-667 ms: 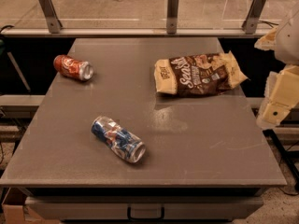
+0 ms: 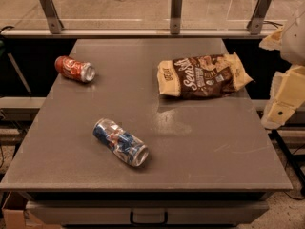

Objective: Pick brown chip bag

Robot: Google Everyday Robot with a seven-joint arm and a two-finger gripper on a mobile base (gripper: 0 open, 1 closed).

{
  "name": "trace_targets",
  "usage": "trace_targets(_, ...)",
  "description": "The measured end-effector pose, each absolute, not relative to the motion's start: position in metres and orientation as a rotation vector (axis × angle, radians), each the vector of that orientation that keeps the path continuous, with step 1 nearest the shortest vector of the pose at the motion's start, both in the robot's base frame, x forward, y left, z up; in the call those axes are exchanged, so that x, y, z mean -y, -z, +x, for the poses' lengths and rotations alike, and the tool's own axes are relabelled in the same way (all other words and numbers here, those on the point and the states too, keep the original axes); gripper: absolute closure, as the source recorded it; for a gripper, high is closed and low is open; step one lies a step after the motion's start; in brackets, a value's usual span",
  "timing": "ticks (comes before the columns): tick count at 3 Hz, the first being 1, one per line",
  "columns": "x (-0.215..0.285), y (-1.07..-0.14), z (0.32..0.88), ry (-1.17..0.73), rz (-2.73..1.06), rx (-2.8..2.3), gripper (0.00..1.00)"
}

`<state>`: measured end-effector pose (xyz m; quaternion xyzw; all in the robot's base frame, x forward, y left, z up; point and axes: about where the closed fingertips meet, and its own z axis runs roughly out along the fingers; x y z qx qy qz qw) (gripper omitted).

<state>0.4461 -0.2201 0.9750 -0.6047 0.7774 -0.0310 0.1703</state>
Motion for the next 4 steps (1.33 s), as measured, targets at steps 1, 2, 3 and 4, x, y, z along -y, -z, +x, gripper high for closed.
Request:
trace_targets(1,0.237,-0.96,0.483,0.083,-1.699,-2.161,0.0)
trace_targets(2,0.248,-0.937,0.533,0.018,-1.68,-2.099,0.0)
trace_targets(3,0.251,-0.905,0.578,-0.029,-1.67,-2.057,0.0)
trace_targets(4,0.258,-0.879,0.617,-0.074,-1.593,-2.064,0.0)
